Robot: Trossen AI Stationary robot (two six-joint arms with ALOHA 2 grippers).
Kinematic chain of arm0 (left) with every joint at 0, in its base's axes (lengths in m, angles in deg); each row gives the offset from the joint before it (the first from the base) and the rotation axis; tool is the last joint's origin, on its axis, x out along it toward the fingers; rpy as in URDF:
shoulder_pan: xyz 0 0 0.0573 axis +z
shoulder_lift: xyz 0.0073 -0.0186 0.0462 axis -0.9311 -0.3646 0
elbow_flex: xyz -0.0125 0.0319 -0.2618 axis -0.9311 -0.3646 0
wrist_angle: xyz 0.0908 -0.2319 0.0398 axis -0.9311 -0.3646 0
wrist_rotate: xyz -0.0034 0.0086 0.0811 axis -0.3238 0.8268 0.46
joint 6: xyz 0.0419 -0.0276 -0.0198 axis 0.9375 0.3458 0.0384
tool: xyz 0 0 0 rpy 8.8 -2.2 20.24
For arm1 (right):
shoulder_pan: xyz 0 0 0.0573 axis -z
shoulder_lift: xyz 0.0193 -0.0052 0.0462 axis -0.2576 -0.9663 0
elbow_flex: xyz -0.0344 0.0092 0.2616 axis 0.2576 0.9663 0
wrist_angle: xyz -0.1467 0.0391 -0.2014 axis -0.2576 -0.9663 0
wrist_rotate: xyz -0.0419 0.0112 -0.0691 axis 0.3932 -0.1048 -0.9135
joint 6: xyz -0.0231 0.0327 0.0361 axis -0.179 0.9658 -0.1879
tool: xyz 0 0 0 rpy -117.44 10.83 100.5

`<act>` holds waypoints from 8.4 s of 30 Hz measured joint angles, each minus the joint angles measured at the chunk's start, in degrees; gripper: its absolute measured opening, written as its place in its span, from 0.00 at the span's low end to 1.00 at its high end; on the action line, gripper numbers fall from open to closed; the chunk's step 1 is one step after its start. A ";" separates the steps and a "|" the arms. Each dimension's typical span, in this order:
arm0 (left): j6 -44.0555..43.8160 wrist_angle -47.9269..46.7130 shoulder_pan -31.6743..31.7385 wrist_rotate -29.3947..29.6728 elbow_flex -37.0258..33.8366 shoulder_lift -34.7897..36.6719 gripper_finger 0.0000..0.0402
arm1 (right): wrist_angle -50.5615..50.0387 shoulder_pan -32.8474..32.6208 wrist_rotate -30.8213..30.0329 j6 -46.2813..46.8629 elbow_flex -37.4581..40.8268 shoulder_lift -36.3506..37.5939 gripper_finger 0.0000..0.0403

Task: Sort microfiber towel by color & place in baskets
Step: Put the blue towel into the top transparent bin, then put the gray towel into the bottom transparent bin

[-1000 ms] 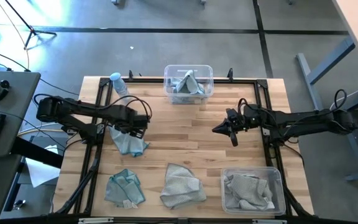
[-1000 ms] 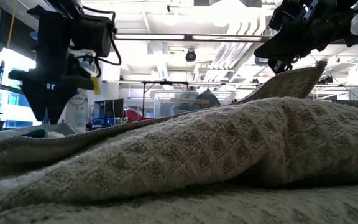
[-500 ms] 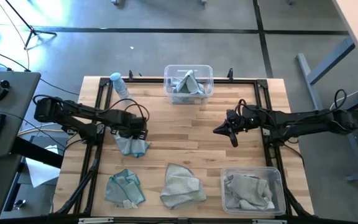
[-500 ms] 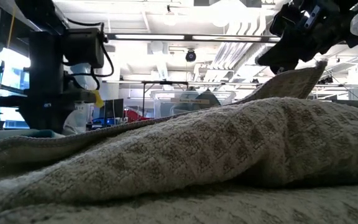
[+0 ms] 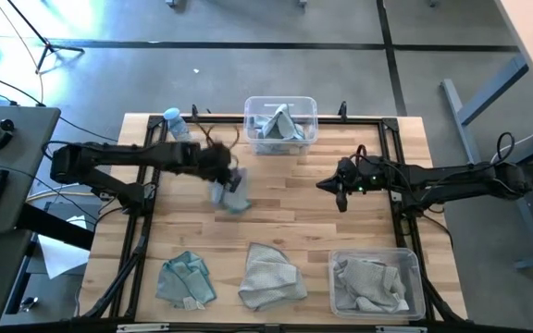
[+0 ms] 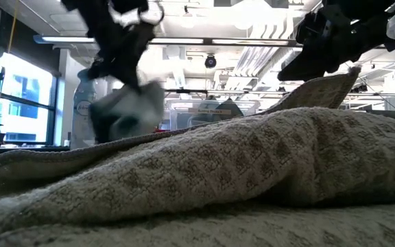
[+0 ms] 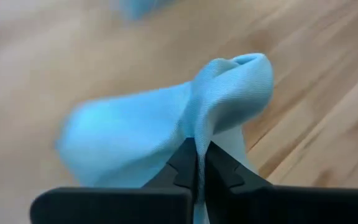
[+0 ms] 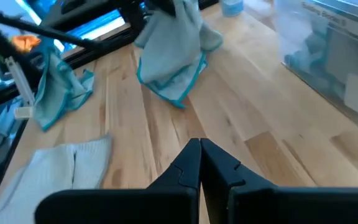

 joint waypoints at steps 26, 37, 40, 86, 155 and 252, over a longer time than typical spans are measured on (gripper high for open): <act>46.32 2.23 22.31 -9.58 54.54 -22.55 0.00 | 0.04 0.01 -15.77 13.73 0.01 0.00 0.00; 49.15 6.26 20.04 -15.16 60.96 -31.36 0.00 | 0.04 0.00 -17.67 15.70 0.02 0.00 0.00; 49.45 5.33 20.36 -13.40 60.98 -31.39 0.00 | 0.04 0.00 -17.67 15.72 0.02 0.00 0.00; 17.62 13.49 21.24 -8.97 44.61 -47.78 0.07 | 0.00 -0.02 -19.90 15.59 0.07 -0.02 0.00; -20.64 -14.38 -22.04 11.71 10.15 -4.79 0.00 | -4.70 -0.02 -19.97 6.04 0.07 0.00 0.00; -18.93 -0.75 -51.26 10.83 -13.18 8.28 0.00 | -61.36 -31.63 1.18 7.23 -94.64 -90.71 0.60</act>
